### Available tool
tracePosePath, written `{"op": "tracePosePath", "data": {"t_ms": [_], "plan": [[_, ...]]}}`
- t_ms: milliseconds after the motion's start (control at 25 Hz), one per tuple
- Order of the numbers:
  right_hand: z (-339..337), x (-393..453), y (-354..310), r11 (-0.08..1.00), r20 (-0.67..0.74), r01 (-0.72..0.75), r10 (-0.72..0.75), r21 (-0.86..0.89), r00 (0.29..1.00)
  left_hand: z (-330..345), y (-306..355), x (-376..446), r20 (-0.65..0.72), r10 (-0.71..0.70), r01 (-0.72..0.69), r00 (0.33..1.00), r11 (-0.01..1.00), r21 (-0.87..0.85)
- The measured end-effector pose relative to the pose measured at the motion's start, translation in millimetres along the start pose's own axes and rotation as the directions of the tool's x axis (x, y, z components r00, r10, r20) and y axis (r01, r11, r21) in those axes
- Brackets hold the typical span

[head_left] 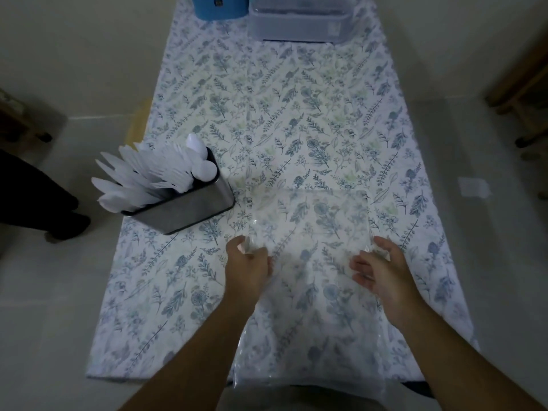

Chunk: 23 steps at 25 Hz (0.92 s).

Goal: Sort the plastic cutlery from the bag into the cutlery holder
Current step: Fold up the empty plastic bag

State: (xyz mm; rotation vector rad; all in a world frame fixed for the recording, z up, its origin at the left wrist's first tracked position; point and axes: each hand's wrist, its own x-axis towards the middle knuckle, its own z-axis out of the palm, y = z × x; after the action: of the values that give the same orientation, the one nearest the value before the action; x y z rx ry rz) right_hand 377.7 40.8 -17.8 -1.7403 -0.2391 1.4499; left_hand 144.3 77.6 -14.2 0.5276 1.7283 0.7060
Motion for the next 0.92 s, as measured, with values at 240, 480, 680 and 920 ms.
{"op": "tracePosePath", "data": {"t_ms": [240, 480, 680, 920], "plan": [[-9, 0, -8, 0.998, 0.072, -0.030, 0.034, -0.058, 0.997, -11, 14, 17, 0.110, -0.175, 0.184, 0.978, 0.980, -0.075], [-18, 8, -6, 0.991, 0.074, -0.131, 0.131, -0.011, 0.989, -43, -5, 17, 0.317, -0.054, 0.115, 0.947, 0.977, -0.178], [-36, -6, -16, 0.903, 0.316, 0.092, 0.049, -0.419, 0.948, -68, 2, 8, 0.427, 0.092, -0.209, 0.899, 0.949, 0.235], [-17, -12, 1, 0.419, 0.207, 0.313, -0.280, -0.852, 0.938, -52, 0, 3, 0.384, 0.381, -0.527, 0.841, 0.416, 0.741]]}}
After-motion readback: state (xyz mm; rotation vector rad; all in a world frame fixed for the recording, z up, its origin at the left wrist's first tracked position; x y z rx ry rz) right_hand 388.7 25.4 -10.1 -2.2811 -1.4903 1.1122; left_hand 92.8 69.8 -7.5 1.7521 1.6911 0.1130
